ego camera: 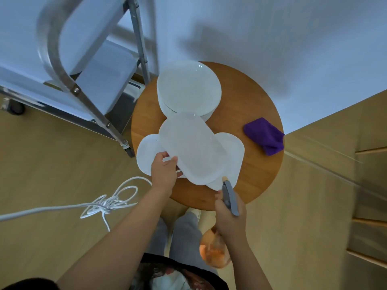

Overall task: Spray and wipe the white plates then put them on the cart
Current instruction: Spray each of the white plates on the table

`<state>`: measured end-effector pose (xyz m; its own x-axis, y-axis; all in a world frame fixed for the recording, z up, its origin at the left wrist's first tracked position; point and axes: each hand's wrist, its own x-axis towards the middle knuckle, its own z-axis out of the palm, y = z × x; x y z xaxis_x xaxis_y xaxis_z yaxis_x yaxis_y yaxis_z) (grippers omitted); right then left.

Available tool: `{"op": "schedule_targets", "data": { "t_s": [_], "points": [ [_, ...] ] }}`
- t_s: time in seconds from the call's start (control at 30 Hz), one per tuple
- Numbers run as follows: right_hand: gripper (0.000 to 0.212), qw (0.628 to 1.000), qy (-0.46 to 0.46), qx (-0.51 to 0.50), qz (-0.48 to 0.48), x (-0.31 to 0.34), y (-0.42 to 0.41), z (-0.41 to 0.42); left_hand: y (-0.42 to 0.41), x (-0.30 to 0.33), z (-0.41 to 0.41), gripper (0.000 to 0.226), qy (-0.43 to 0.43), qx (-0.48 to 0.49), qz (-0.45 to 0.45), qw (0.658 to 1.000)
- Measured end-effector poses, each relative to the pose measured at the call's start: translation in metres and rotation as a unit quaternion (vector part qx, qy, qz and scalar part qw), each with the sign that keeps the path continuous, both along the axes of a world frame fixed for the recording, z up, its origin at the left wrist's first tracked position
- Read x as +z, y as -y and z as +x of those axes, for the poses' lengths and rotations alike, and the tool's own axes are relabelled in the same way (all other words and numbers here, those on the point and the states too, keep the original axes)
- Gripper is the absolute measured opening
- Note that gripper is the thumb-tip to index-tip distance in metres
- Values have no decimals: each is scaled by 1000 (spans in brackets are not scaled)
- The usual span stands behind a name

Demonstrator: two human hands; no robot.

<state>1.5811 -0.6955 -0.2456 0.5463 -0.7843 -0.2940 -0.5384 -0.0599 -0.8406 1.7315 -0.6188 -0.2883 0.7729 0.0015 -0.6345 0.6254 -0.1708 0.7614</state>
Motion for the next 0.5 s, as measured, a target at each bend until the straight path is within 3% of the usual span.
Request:
{"op": "schedule_targets", "data": {
  "t_s": [0.23,0.5],
  "points": [
    [37,998,8,56,23,-1,-18,15,-30,-7,-4,14,-62,61,22,996],
    [24,1000,-6,27,13,-6,-25,31,-39,-12,-11,19,-142,126,-46,981]
  ]
}}
